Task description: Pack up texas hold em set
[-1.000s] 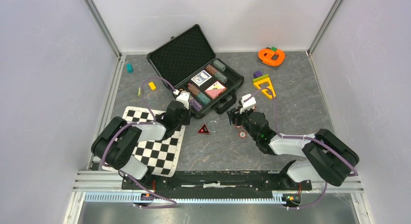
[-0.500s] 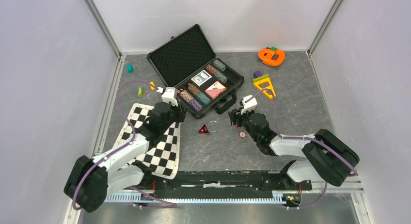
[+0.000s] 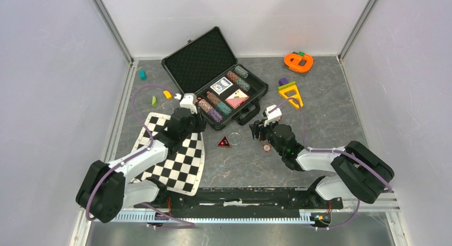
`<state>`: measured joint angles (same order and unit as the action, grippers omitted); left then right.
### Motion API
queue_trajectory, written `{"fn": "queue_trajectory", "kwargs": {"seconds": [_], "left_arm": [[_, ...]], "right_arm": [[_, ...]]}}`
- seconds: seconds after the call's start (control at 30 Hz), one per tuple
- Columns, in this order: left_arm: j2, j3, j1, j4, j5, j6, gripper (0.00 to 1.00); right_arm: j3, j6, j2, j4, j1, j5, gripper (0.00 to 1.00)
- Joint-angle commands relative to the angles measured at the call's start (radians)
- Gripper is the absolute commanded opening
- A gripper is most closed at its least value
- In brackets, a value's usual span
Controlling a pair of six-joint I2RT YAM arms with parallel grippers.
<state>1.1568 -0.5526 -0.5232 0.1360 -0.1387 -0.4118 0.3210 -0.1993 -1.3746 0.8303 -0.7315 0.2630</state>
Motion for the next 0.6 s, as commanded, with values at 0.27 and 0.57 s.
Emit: {"fn": "queue_trajectory", "kwargs": {"seconds": [0.27,0.57], "left_arm": [[0.202,0.119,0.016,0.467,0.312,-0.267,0.32],[0.215,0.168,0.043,0.621,0.189,-0.379,0.37]], "right_arm": [[0.033,0.002,-0.011,0.018,-0.013,-0.076,0.65],[0.027,0.010,-0.004,0.015,-0.012,-0.063,0.65]]}}
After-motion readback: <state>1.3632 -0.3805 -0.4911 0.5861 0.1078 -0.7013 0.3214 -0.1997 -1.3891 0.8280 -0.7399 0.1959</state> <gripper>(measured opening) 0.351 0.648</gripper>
